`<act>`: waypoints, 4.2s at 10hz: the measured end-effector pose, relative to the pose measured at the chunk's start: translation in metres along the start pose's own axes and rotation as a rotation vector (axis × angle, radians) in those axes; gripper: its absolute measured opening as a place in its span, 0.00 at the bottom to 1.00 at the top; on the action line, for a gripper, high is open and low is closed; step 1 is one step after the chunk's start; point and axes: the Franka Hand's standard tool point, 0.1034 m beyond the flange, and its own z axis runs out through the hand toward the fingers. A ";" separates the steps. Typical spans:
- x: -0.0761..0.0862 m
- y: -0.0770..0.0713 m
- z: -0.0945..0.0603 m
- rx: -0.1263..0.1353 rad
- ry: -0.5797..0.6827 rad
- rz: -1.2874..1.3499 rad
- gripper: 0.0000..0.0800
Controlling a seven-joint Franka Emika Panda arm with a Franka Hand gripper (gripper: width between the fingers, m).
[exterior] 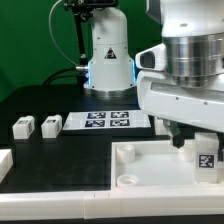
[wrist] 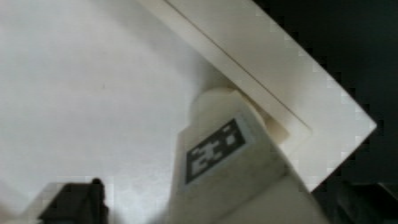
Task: Assemble one leg
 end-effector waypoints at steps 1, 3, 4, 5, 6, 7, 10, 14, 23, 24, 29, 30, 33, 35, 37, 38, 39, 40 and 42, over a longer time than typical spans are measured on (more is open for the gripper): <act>-0.002 -0.009 -0.002 -0.001 0.024 -0.239 0.81; -0.003 -0.011 -0.001 0.014 0.027 -0.199 0.81; -0.002 -0.010 -0.001 0.011 0.029 -0.213 0.64; -0.002 -0.009 0.000 0.013 0.025 -0.161 0.64; -0.001 -0.005 0.001 0.007 0.020 -0.016 0.41; -0.001 -0.005 0.001 0.008 0.020 0.081 0.37; 0.001 -0.003 0.001 0.019 -0.008 0.457 0.37; 0.006 0.000 0.004 0.094 -0.123 1.066 0.37; -0.004 0.002 0.009 0.113 -0.049 0.457 0.81; -0.003 0.003 0.009 0.109 -0.035 0.315 0.81; 0.010 0.002 -0.003 0.063 0.036 -0.427 0.81; 0.009 0.003 -0.001 0.061 0.030 -0.379 0.80; 0.007 0.002 0.000 0.068 0.017 -0.092 0.59; 0.008 0.004 0.001 0.064 0.007 0.130 0.37; 0.010 0.005 0.001 0.050 -0.026 0.439 0.37; 0.009 0.006 0.002 0.052 -0.053 0.691 0.37; 0.007 0.006 0.002 0.060 -0.080 0.912 0.37; 0.007 0.006 0.002 0.063 -0.092 1.025 0.37; 0.007 0.006 0.001 0.056 -0.106 1.212 0.37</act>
Offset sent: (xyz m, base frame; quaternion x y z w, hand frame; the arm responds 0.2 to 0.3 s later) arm 0.0000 0.0000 0.0000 0.0000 0.0000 0.0000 1.0000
